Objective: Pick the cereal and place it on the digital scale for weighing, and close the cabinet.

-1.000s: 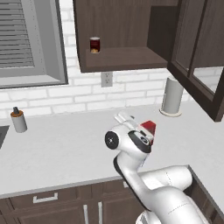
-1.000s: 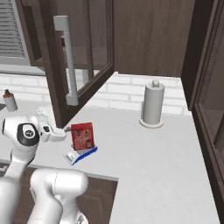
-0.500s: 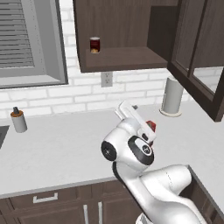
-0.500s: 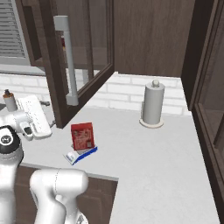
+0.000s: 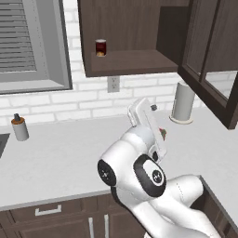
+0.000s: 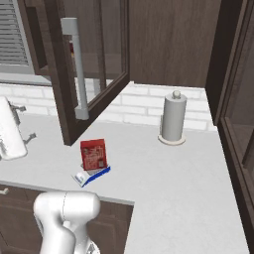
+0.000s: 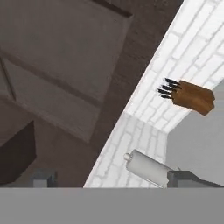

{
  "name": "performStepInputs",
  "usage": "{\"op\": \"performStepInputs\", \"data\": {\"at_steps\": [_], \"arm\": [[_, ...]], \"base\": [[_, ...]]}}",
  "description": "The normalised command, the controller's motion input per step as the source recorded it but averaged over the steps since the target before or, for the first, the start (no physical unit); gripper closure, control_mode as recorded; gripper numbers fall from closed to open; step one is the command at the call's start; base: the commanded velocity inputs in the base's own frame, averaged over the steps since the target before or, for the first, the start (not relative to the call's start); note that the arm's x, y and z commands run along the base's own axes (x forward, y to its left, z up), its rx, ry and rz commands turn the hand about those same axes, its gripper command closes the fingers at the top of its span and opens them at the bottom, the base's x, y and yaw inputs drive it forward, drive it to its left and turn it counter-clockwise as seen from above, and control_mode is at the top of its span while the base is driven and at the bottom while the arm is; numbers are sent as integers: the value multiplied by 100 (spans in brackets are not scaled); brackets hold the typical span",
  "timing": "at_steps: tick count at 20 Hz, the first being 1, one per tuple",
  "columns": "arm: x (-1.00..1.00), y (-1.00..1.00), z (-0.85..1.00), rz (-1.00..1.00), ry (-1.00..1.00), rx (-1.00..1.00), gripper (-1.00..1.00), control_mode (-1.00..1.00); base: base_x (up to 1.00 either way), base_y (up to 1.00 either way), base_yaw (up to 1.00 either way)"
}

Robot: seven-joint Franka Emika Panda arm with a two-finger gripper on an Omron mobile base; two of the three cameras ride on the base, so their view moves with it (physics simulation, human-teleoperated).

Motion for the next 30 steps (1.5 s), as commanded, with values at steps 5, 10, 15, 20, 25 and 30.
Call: {"op": "performStepInputs", "data": {"at_steps": [5, 10, 15, 20, 25, 30], "arm": [[-99, -51, 32, 6, -39, 25, -100, -100], [-100, -74, 26, 19, -45, 29, -100, -100], [-91, -97, 6, 24, -28, 20, -100, -100], [-61, -100, 0, 31, -11, 14, -100, -100], [6, -100, -16, 47, -24, 14, -100, -100], [23, -93, -14, 57, -47, 14, -100, -100]], "base": [[0, 0, 0], [0, 0, 0], [0, 0, 0], [0, 0, 0], [0, 0, 0], [0, 0, 0]]}}
